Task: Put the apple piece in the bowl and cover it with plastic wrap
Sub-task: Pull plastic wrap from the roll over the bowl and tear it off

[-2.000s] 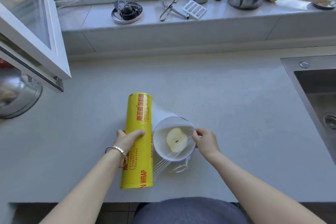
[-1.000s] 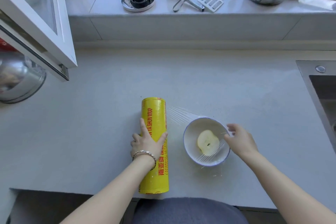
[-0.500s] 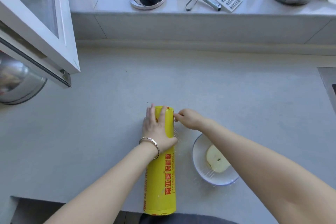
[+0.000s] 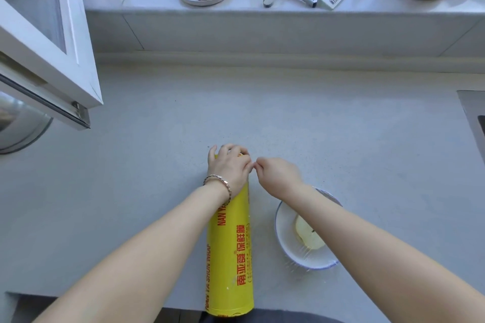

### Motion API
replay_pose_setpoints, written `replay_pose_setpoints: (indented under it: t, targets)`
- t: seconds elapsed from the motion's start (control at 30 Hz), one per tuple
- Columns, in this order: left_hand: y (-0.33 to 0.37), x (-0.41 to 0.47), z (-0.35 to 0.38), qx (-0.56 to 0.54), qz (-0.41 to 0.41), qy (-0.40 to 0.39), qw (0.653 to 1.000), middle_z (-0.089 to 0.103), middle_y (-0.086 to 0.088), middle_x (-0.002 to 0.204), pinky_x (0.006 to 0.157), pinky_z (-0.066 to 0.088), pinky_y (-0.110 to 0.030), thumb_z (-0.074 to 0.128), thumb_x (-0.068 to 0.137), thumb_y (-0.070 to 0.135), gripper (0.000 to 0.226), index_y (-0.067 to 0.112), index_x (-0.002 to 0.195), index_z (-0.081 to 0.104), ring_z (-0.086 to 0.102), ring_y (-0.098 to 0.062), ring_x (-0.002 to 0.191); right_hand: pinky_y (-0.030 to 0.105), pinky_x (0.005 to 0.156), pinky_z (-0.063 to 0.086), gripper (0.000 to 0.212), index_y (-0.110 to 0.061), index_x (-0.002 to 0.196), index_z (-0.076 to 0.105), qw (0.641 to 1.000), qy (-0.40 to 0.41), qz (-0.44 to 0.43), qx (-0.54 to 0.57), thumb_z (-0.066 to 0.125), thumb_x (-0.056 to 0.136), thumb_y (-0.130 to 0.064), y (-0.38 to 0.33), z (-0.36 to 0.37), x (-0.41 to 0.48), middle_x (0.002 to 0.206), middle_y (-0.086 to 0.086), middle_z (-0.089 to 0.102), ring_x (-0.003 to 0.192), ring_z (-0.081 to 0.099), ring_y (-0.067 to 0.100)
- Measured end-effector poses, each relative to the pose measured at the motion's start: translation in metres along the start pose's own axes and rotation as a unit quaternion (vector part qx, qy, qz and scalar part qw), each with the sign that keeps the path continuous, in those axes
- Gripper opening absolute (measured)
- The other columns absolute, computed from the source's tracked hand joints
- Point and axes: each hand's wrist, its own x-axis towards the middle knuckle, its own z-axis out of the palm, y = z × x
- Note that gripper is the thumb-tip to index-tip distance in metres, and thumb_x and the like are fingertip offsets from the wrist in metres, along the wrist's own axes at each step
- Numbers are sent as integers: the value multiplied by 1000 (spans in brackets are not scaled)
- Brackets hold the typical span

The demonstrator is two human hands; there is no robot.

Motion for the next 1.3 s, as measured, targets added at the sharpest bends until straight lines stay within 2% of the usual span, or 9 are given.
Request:
replay_pose_setpoints:
  t: [0.27,0.57,0.73,0.83,0.93,1.03,1.17,1.23,1.3]
  targets:
    - [5,1,8,2,5,45,999,51,9,125,112,5,-40,36,94,29,31,22,103,65,35,-15,125,30,74,38,33,-7,99,62,996,-24,89,16,32,90,-19,-11,2,9,110,16,65,104,58,33]
    - [0,-2,6,-25,7,48,999,51,10,125,112,5,-38,39,93,28,28,21,99,66,36,-15,124,32,78,42,31,-7,97,63,992,-32,105,56,36,88,-20,-14,6,16,111,18,64,105,57,34]
    - [0,-10,7,-58,61,56,995,59,8,115,110,0,-37,29,84,29,35,19,87,63,41,-18,122,34,85,43,32,-5,102,60,983,-70,156,60,35,94,-22,11,9,22,117,19,61,110,56,33]
    - [-6,-10,5,-77,35,75,994,61,9,115,111,1,-35,25,85,37,43,19,94,64,42,-15,121,29,72,36,33,-4,96,61,983,-91,87,137,32,96,-20,10,3,22,99,16,63,89,55,27]
    - [-13,-13,6,-99,36,93,990,61,8,114,112,10,-40,25,78,49,50,19,89,63,46,-18,119,25,68,41,31,-4,102,61,945,-110,65,301,32,90,-6,7,-7,7,86,9,64,82,56,20]
    - [-15,-16,5,-127,-17,106,986,52,0,127,111,20,-39,47,79,46,42,20,111,56,42,-23,123,11,64,42,33,-8,104,59,915,-132,43,379,36,81,-13,7,-15,-17,84,5,63,75,61,15]
    - [-3,-28,3,-208,-192,85,955,29,-13,144,108,26,-40,62,80,42,73,18,140,27,25,-31,134,20,76,42,73,-10,133,41,928,-149,18,342,40,63,-31,-3,-21,-33,105,7,60,86,56,13]
    - [2,-32,-1,-257,-278,35,925,26,-20,144,106,30,-44,59,80,47,86,22,145,8,29,-38,132,18,74,40,78,-9,138,33,926,-174,18,334,47,65,-32,-8,-21,-35,102,3,56,90,52,14]
    - [1,-32,-4,-268,-314,-7,911,31,-25,140,103,33,-46,57,81,50,91,23,146,-2,37,-41,128,18,69,37,65,-7,136,36,944,-175,33,278,54,78,-30,-12,-16,-33,97,3,56,93,52,17]
